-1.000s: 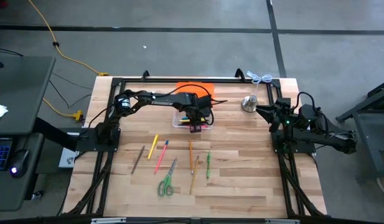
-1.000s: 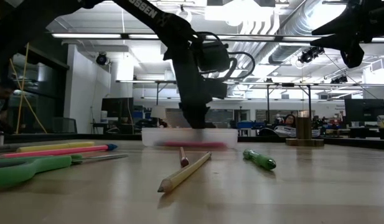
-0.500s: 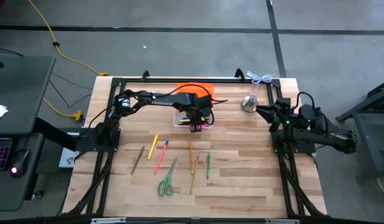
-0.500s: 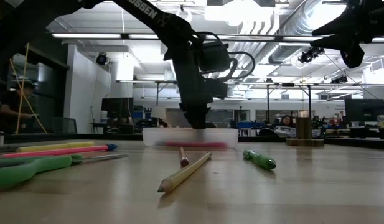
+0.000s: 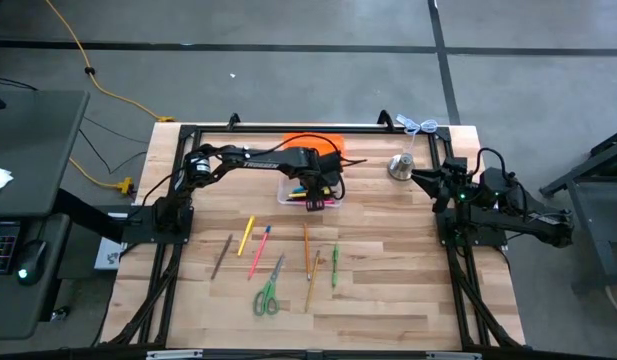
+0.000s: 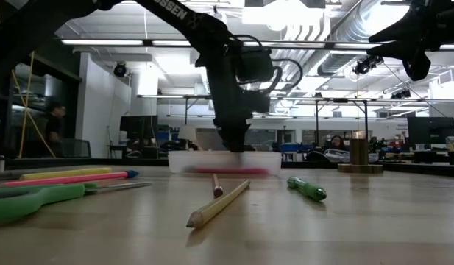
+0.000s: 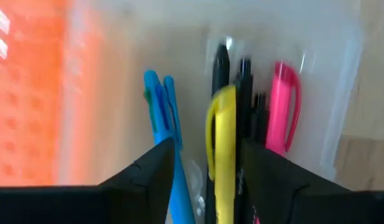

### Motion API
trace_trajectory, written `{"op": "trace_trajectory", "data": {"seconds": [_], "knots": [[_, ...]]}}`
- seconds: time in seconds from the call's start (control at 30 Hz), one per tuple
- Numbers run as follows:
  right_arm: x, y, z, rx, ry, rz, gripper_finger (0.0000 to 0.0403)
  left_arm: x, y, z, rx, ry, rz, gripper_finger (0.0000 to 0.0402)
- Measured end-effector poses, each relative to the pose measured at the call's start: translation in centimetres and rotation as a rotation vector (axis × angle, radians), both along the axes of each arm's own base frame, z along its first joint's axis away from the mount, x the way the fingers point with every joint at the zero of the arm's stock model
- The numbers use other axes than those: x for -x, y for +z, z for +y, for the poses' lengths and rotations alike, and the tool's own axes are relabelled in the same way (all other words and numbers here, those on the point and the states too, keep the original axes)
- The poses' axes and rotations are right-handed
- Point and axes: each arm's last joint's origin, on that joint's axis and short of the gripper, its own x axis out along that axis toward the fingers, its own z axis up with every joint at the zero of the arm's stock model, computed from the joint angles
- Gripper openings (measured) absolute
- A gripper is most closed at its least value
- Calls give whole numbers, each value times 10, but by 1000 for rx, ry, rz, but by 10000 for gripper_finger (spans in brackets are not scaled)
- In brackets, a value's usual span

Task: Pick & place school supplies into a supply box
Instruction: Put the yellow pen into the transparent supply box, then put the green scissors into the transparent supply box

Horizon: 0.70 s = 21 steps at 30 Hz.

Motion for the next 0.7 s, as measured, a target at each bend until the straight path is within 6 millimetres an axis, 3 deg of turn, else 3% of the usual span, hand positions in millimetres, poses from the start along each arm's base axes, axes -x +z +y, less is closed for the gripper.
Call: {"op": "trace_trajectory", "data": {"seconds": [0.27,0.7], "knots": [[0,0,0,0,1,0,98,-7,23,3,-39,-4,-34,237],[0,0,0,0,1,0,99,18,68,0,-41,148,232,222]]}}
